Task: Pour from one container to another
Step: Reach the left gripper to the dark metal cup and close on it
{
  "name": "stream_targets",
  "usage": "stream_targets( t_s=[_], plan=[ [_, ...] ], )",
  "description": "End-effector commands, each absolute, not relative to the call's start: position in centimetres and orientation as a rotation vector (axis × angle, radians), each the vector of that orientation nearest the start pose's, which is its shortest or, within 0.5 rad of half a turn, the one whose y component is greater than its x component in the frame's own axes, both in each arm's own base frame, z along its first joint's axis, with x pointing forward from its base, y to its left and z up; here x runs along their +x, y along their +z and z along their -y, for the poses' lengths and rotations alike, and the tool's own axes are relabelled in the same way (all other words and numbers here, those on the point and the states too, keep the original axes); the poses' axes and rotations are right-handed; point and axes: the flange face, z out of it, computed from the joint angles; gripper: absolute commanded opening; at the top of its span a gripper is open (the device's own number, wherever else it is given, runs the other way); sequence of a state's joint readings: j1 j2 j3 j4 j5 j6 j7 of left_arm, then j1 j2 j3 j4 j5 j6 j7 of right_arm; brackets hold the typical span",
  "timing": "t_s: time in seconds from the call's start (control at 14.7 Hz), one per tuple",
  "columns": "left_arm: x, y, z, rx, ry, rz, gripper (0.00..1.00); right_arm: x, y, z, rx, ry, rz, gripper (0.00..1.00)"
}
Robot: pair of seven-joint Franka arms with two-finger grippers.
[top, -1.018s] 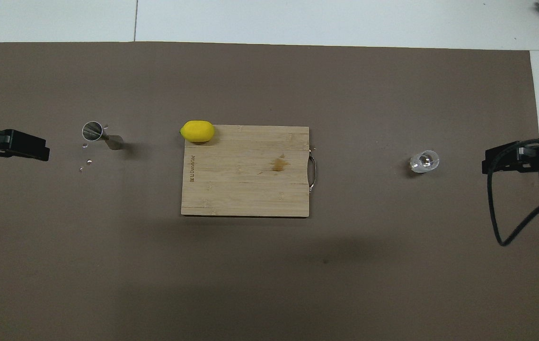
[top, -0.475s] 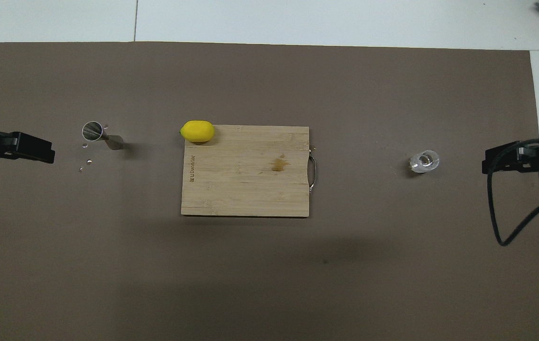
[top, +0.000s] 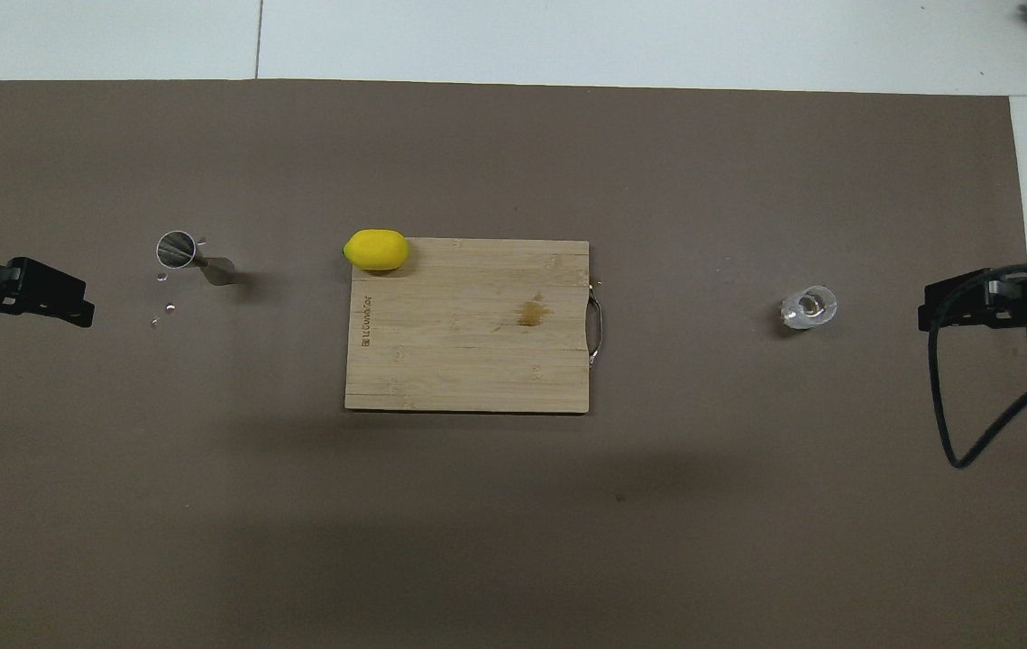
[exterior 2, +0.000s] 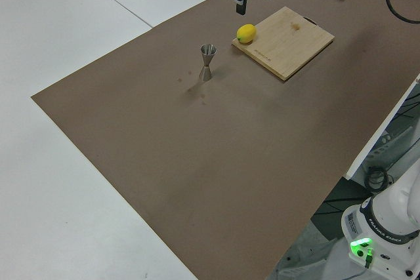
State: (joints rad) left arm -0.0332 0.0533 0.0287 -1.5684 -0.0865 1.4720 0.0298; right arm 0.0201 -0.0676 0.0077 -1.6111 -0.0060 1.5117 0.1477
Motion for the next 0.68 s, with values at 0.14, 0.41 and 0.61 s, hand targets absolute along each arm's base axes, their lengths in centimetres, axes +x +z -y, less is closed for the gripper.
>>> stream_targets(
  t_s=[0.14,0.41,0.61],
  plan=[
    [58.9,54.4,-5.4,-3.35,0.437,0.677,1.0,52.2,64.0,-1.2,-3.123,0.064,-0.169,0.99],
    [59.3,51.0,-9.6,-3.221,0.546,1.549,1.0,52.2,64.0,-1.2,-3.123,0.064,-0.171,0.99],
    [59.5,48.6,-11.2,-2.929,0.656,2.182,1.0,52.2,64.0,-1.2,-3.123,0.064,-0.171,0.99]
  ],
)
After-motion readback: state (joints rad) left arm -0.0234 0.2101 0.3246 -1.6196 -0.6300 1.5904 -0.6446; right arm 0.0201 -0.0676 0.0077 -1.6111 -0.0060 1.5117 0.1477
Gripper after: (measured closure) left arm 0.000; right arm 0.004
